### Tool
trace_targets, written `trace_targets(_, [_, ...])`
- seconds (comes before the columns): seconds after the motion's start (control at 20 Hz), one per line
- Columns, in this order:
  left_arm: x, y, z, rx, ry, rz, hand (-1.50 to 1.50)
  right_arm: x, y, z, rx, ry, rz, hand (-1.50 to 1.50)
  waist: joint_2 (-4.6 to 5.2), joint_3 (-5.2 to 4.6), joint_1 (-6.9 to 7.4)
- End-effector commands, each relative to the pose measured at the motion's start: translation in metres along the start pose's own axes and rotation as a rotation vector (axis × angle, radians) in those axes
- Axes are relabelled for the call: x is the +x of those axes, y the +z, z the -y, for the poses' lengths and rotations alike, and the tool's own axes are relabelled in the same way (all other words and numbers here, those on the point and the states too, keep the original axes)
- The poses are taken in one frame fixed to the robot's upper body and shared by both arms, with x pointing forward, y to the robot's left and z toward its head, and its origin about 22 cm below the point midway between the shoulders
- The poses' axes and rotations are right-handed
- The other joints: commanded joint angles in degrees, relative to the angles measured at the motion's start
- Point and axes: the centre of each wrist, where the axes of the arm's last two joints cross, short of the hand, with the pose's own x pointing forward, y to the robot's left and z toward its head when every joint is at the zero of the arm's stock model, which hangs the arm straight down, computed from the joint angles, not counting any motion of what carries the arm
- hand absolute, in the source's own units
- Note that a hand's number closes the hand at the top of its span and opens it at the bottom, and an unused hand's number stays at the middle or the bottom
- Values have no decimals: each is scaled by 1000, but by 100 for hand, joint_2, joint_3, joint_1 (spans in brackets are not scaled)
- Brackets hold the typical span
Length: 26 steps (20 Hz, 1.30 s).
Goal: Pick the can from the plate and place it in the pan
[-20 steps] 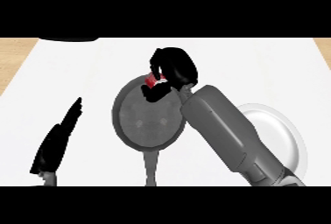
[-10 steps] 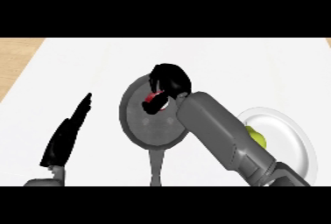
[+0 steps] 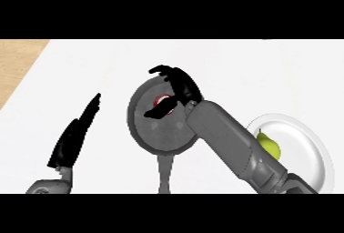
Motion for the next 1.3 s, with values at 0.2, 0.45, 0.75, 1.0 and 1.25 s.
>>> trace_targets(0.2, [-7,4,-11,19,9,-23,0,15,-9,19,-275,-267,58,-150,-51,-3,-166])
trace_targets(0.45, [-4,14,-27,52,1,-38,0,-5,-17,32,-432,-358,-28,-150,-83,-2,-340])
trace_targets(0.75, [-18,15,-16,72,13,-57,0,-44,-19,81,-472,-384,54,-150,-103,-5,-598])
trace_targets(1.0, [-16,18,-21,114,26,-75,0,-100,6,122,-473,-333,90,-150,-157,-7,-738])
trace_targets(1.25, [-35,32,-32,111,17,-74,0,-156,41,169,-490,-309,90,-150,-162,-7,-746])
